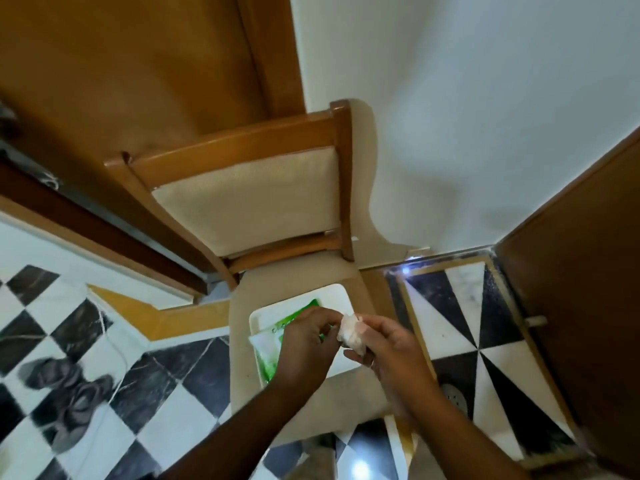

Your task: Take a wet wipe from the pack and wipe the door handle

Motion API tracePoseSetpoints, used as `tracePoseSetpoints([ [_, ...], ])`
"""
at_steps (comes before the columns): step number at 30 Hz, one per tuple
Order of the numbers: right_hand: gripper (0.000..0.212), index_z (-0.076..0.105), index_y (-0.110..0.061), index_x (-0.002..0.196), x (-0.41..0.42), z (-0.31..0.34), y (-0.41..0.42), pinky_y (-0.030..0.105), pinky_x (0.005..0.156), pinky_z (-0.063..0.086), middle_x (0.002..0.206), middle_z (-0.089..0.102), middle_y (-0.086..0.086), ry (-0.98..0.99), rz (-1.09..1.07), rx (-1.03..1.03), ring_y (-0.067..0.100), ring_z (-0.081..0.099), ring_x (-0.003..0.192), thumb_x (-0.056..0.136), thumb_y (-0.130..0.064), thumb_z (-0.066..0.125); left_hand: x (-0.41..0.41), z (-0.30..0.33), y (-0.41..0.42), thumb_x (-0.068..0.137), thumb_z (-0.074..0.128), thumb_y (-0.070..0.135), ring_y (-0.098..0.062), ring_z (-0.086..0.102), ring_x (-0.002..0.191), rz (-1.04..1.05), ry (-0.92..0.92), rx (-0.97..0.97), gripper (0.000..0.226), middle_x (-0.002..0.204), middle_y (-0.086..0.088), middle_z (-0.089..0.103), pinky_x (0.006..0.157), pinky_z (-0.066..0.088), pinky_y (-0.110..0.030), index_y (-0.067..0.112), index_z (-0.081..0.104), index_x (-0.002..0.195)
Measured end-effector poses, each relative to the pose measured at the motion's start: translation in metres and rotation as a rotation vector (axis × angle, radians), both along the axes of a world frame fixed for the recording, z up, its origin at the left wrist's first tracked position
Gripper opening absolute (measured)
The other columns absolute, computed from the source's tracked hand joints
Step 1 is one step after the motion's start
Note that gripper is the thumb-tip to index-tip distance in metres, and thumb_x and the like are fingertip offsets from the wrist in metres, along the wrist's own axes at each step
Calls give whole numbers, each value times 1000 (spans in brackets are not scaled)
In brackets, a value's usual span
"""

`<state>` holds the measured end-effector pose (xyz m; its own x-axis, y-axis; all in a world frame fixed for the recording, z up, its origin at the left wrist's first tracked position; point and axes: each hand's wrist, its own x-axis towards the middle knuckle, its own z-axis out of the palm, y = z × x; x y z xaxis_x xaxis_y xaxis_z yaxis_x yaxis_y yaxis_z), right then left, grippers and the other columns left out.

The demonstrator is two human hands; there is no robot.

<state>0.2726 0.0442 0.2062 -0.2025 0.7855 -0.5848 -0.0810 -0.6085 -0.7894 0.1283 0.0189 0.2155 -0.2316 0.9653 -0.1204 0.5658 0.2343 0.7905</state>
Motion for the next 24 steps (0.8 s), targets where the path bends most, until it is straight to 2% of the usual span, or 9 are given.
tracePoseSetpoints([
  [2,13,74,-20,91,-13,-12,-6,32,75,60,97,74,8,-83,58,29,24,73,87,87,-9,67,-11,-12,-8,85,71,6,10,59,71,91,-92,-85,22,71,22,63,66,44,-7,27,71,77],
  [6,7,73,-4,88,-29,-51,-17,27,61,59,93,73,20,-177,15,-81,27,71,79,83,-8,72,-23,-44,-24,86,64,-2,8,56,69,81,-69,-181,19,81,9,66,66,40,2,12,77,89],
  [8,11,72,-5,85,-34,-75,-24,26,56,57,86,73,15,-262,20,-114,22,69,71,83,-15,74,-26,-64,-29,87,63,-2,5,57,74,29,-44,-204,20,87,7,69,68,37,7,12,77,93],
  [12,17,70,-7,73,-41,-122,-34,29,47,54,65,71,8,-411,27,-128,15,61,51,79,-21,77,-33,-107,-31,83,73,10,1,59,70,-20,-11,-235,7,86,-3,78,63,40,2,13,78,87],
  [14,12,73,-9,71,-45,-153,-32,38,60,58,66,73,8,-447,71,-102,19,66,58,81,-16,74,-34,-140,-31,80,76,9,-7,64,77,-117,39,-238,9,88,-9,78,69,42,-6,8,78,89],
  [16,6,77,-9,81,-49,-183,-26,36,71,60,77,75,8,-461,94,-85,23,71,76,79,-7,72,-35,-172,-26,82,71,6,-24,70,85,-184,95,-279,11,92,-14,77,76,50,-24,5,77,92],
  [18,18,76,-6,94,-55,-211,-21,33,78,57,91,75,9,-490,113,-63,23,69,88,78,0,70,-38,-201,-20,84,67,3,-32,70,85,-178,140,-300,11,92,-18,76,78,54,-34,2,76,91],
  [21,27,69,-2,111,-59,-244,-20,42,96,52,113,70,15,-507,151,-74,25,63,104,85,4,61,-42,-238,-15,88,64,4,-36,68,79,-226,206,-327,11,85,-22,73,72,56,-43,-1,74,87],
  [24,34,63,-1,121,-55,-258,-24,43,105,45,127,63,17,-515,192,-131,29,57,118,89,3,56,-48,-252,-18,93,59,7,-38,66,83,-318,300,-346,17,89,-23,71,74,53,-45,-2,73,93],
])
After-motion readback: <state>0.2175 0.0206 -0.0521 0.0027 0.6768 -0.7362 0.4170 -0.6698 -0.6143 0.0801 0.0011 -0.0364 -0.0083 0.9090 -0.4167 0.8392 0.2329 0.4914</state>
